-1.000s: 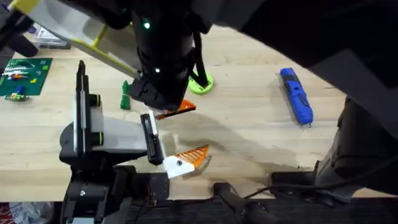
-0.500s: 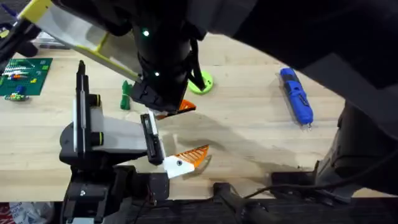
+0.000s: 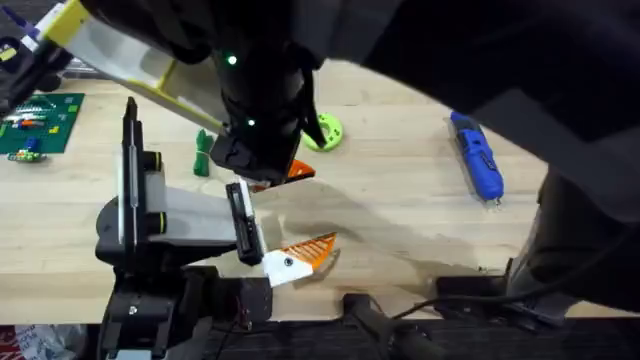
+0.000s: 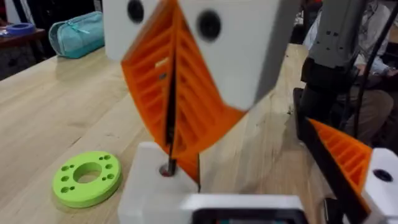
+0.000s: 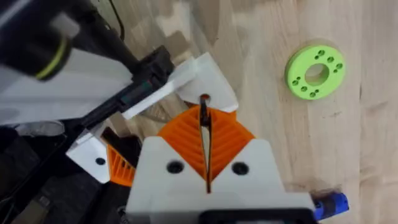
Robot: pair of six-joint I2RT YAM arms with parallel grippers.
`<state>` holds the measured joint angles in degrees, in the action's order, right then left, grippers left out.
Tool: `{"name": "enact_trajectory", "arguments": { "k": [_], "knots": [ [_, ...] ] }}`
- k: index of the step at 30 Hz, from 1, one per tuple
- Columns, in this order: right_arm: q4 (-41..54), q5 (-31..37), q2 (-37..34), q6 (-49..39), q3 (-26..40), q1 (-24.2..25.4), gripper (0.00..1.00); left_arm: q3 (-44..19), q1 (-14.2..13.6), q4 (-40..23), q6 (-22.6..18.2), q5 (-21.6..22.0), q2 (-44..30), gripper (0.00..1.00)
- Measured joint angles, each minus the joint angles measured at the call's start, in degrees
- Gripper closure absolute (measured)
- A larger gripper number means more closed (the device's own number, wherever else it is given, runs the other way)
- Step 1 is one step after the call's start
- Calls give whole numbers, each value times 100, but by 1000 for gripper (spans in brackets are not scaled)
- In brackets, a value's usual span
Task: Pick up the gripper from the table and insert it into the empty holder that is missing its gripper. Then pick up a screw, insert it into the mounting hole, and use the screwdriver to tighten it. Finally, clean up the table by picking up the vegetable and placing it into the bucket.
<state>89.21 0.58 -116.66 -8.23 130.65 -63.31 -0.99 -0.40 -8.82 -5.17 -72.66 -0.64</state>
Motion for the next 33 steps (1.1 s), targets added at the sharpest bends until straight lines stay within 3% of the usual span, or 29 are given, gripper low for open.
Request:
{"name": "enact_trajectory", "arguments": {
  "k": [33],
  "knots": [
    [-4,0,-212,0,-4,0,993,0,0,0,46,7,-4,14]
  ]
}}
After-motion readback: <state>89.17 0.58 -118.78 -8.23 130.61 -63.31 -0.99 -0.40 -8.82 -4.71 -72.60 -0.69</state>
